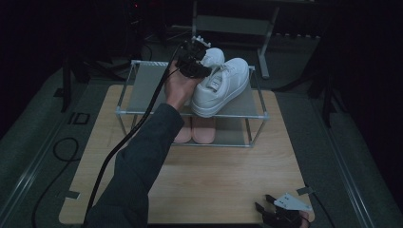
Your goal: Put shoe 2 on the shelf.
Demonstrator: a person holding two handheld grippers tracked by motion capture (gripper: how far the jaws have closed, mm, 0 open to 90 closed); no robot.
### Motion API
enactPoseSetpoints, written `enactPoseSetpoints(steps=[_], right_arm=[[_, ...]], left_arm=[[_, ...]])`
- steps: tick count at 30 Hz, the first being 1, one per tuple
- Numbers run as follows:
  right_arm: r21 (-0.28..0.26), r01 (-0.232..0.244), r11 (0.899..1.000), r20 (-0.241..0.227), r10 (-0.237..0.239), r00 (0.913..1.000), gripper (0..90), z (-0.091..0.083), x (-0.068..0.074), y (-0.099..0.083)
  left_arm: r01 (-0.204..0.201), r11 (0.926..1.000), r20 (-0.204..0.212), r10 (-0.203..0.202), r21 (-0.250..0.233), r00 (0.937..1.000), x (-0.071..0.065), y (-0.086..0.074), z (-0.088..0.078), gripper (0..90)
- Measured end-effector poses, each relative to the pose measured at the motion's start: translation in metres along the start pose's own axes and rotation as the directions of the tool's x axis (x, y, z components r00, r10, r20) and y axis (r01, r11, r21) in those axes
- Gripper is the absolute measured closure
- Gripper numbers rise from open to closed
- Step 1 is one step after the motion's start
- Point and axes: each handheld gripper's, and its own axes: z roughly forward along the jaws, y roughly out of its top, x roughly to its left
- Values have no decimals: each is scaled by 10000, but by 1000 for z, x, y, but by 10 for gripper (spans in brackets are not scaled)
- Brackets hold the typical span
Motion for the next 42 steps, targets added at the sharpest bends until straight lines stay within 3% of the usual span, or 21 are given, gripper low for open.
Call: enactPoseSetpoints(steps=[14, 21, 29, 42], right_arm=[[-8, -27, 10000, -28, 27, 10000, 461, 0, 0, 0], [-16, -36, 10000, -33, 36, 10000, 461, 0, -1, 0], [-19, -45, 10000, -41, 45, 10000, 461, 0, -1, 0], [-29, -60, 10000, -47, 60, 10000, 461, 0, -1, 0]], left_arm=[[873, 9961, -606, -866, 93, 9944, 7, 0, 0, 755], [977, 9948, -882, -950, 274, 9916, 7, -1, 1, 755], [955, 9953, -1082, -932, 162, 9897, 7, -1, 1, 753], [1271, 9915, -1544, -1214, 277, 9805, 9, -2, 2, 754]])
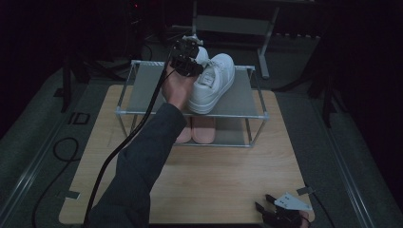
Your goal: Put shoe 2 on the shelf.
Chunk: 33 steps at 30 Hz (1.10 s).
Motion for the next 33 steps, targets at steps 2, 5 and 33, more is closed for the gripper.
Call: enactPoseSetpoints(steps=[2, 5, 33], right_arm=[[3, -4, 10000, -4, 4, 10000, 461, 0, 0, 0], [-3, -9, 10000, -3, 9, 10000, 461, 0, 0, 0], [40, 75, 10000, 57, -75, 10000, 461, 0, 1, 1]], left_arm=[[-1, 10000, -64, 1, -8, 10000, 0, -2, 1, 754], [70, 10000, -102, -70, 23, 9999, 1, -3, 2, 754], [1421, 9898, -1116, -1419, -59, 9836, 10, -10, 11, 751]])
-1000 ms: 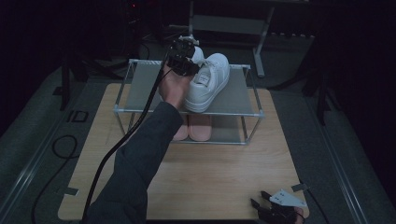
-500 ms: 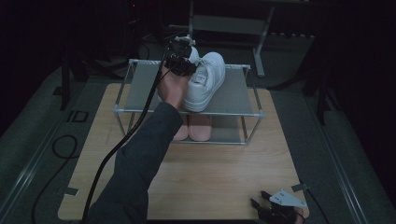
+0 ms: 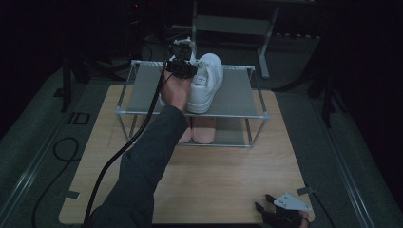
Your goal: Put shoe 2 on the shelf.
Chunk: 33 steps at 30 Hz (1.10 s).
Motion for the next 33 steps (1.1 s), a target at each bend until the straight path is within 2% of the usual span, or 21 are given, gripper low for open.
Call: enactPoseSetpoints(steps=[8, 10, 18, 33], right_arm=[[-4, -2, 10000, 3, 2, 10000, 461, 0, 0, 0], [2, 1, 10000, 5, -1, 10000, 461, 0, 0, 0], [2, -3, 10000, 0, 3, 10000, 461, 0, 0, 0], [6, -3, 10000, 0, 3, 10000, 461, 0, 0, 0]], left_arm=[[297, 9995, -182, -298, -60, 9994, 0, 0, 2, 751], [536, 9985, -344, -538, -67, 9980, 0, 1, 3, 751], [891, 9960, -564, -896, -102, 9944, 0, 0, 5, 751], [1072, 9942, -810, -1071, -29, 9909, -9, 0, 7, 738]])
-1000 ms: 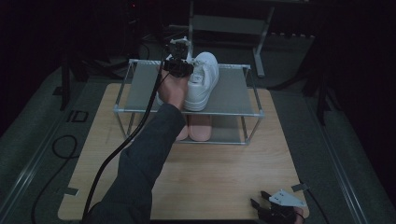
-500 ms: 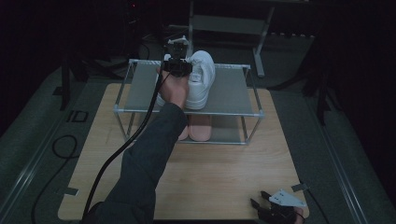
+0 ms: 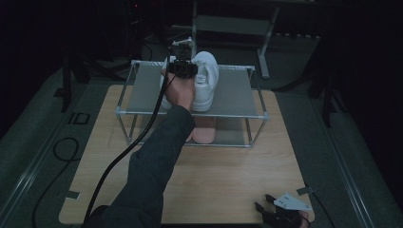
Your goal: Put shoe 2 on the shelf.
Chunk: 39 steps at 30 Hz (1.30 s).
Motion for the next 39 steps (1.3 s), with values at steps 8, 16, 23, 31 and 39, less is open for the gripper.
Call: enactPoseSetpoints(steps=[8, 16, 23, 31, 39], right_arm=[[1, 13, 10000, 1, -13, 10000, 460, 0, 0, 0], [10, 33, 10000, -22, -33, 10000, 460, 0, 1, 0], [11, 32, 10000, -24, -32, 10000, 460, 0, 1, 0], [17, 46, 10000, -34, -46, 10000, 461, 0, 1, 0], [14, 48, 10000, -35, -48, 10000, 461, 0, 1, 0]], left_arm=[[277, 9995, 44, -278, 155, 9996, -2, 2, 0, 726], [574, 9983, 82, -575, 135, 9983, -8, -2, 3, 719], [434, 9990, 53, -434, 122, 9990, -9, -4, 3, 700], [-31, 10000, 20, 31, 94, 10000, -10, -5, 4, 613], [-387, 9992, 498, 390, -63, 9980, -4, -9, 1, 487]])
